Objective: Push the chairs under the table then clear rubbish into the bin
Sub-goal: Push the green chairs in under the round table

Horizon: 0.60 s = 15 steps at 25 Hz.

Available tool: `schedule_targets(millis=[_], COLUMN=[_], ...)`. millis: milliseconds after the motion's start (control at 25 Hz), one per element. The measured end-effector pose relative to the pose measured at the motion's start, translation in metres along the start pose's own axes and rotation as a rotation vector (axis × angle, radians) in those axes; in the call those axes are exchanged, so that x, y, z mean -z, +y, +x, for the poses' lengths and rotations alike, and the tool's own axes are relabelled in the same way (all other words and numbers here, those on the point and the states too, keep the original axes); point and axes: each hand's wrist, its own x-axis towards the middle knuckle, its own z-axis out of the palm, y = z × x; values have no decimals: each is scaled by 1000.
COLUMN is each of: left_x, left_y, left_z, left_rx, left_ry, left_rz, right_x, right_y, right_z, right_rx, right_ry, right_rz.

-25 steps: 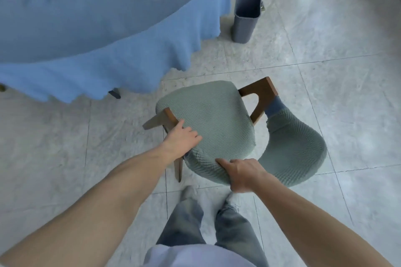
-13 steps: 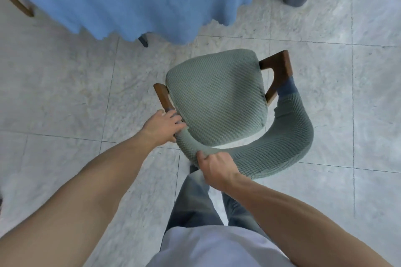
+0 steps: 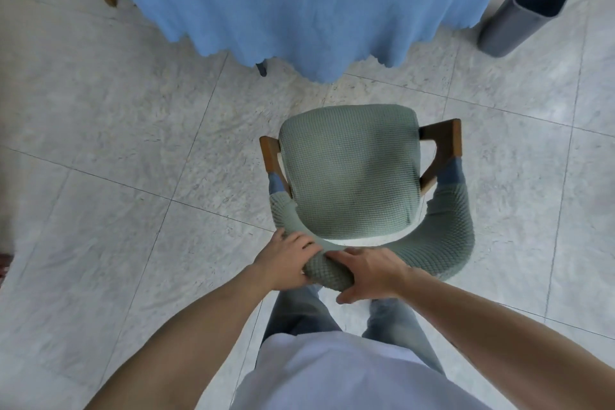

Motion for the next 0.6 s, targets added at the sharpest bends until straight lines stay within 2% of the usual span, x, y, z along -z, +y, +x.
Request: schedule_targets(millis=[80, 280, 440, 600], left_x=[-4, -12, -7, 3], left_y=[12, 69, 119, 128], left_z=[-1, -4, 8, 17], left_rx=[53, 198, 331, 387], left_ry=[15, 57, 10, -67], left_rz=[3, -53, 6, 128], right_x=[-12, -32, -21, -16], right_y=[41, 146, 153, 156], right_z=[-33, -85, -79, -80], right_rx=[18, 22, 92, 183], right_ry=[32, 309, 245, 214], right_rz=[-71, -243, -284, -354])
